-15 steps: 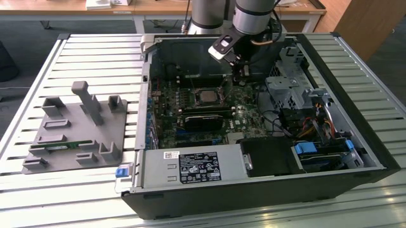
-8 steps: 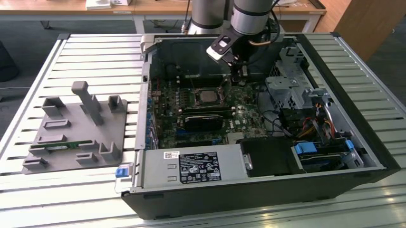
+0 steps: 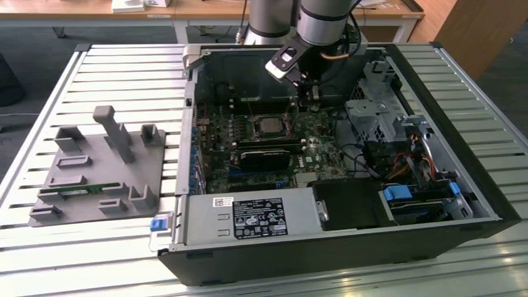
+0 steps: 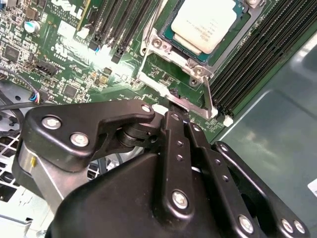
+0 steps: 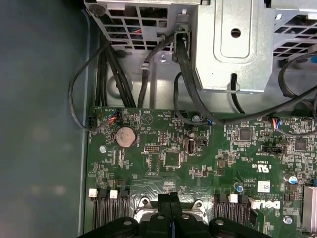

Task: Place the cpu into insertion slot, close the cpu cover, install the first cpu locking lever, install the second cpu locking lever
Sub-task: 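Close the cpu cover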

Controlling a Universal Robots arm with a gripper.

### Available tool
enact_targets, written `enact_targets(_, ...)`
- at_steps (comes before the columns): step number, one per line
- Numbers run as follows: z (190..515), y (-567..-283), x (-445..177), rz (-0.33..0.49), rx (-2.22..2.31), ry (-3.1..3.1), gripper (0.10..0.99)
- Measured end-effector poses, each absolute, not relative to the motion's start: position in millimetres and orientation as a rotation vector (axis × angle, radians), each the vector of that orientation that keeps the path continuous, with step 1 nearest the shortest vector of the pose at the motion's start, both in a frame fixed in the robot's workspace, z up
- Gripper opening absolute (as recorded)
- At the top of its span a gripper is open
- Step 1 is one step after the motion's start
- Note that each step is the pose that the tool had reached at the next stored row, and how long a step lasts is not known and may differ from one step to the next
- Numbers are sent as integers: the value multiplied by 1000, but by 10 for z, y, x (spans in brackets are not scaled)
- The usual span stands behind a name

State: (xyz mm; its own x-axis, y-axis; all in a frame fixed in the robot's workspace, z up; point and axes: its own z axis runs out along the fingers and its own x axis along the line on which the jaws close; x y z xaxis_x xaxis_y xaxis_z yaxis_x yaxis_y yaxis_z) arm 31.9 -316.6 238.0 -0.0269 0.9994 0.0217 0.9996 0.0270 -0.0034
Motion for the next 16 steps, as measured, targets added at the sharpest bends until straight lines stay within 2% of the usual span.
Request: enact_targets(16,2368,-3166,289,-20,-2179,-2238,106)
